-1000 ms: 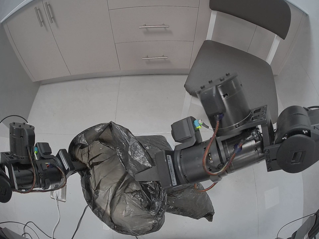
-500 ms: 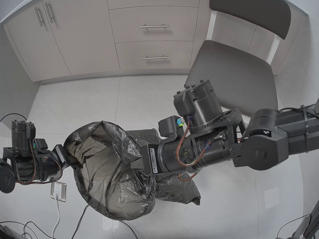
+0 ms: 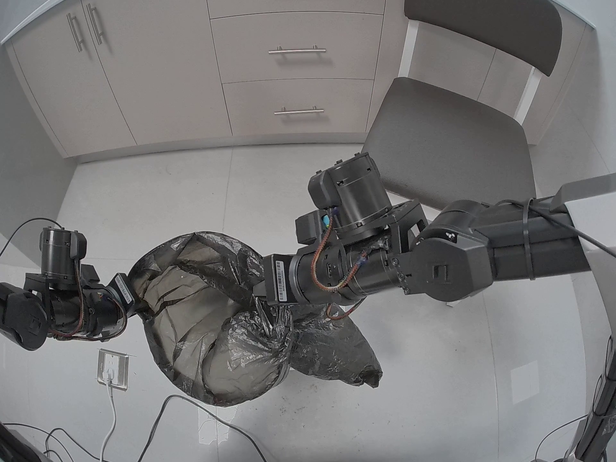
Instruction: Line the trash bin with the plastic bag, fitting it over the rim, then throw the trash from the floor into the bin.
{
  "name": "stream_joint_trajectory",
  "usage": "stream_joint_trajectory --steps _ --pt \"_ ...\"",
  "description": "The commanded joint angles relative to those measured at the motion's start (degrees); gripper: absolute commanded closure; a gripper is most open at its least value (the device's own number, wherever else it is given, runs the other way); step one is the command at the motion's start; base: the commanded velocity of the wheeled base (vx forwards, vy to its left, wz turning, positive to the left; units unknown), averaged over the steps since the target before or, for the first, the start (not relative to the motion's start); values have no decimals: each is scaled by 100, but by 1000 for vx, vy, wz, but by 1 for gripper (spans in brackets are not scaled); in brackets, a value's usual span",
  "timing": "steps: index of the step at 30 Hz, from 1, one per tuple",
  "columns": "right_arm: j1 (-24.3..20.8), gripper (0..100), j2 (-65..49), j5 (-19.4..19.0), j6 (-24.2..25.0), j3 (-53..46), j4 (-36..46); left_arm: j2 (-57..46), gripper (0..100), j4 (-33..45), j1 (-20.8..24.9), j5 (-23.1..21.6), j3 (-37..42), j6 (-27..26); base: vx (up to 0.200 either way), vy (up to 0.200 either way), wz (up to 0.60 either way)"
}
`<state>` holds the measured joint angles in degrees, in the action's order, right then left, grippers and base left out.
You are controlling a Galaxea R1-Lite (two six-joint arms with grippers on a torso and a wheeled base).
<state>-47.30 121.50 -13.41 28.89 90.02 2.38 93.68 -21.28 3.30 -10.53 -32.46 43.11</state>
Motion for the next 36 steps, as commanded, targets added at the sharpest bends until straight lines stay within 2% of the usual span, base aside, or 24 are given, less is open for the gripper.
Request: stream_joint_trajectory --steps 1,4,10,14,18,22,25,28,36 --pt "98 100 146 -4 2 148 8 282 100 19 -5 113 -6 5 0 0 0" --pt "107 100 93 -4 20 139 26 212 100 98 -5 139 30 14 0 0 0" --pt "98 100 -224 -4 125 271 720 -61 100 687 39 122 65 -92 0 0 0" --pt "89 100 -435 102 240 403 1063 -8 100 1531 39 113 -287 -276 0 0 0" --pt "107 100 -443 93 213 948 1731 -61 100 2586 30 78 -858 -312 0 0 0" --pt "168 100 -285 93 152 1414 1995 -34 100 3262 39 -19 -1271 -356 0 0 0" --pt "168 100 -180 93 134 1800 2285 -61 100 3473 39 -89 -1394 -356 0 0 0" --pt "168 100 128 75 152 2458 3014 9 100 3763 48 -116 -1605 -391 0 0 0" --pt "168 100 682 75 196 2458 4262 361 100 4211 39 -221 -1886 -681 0 0 0"
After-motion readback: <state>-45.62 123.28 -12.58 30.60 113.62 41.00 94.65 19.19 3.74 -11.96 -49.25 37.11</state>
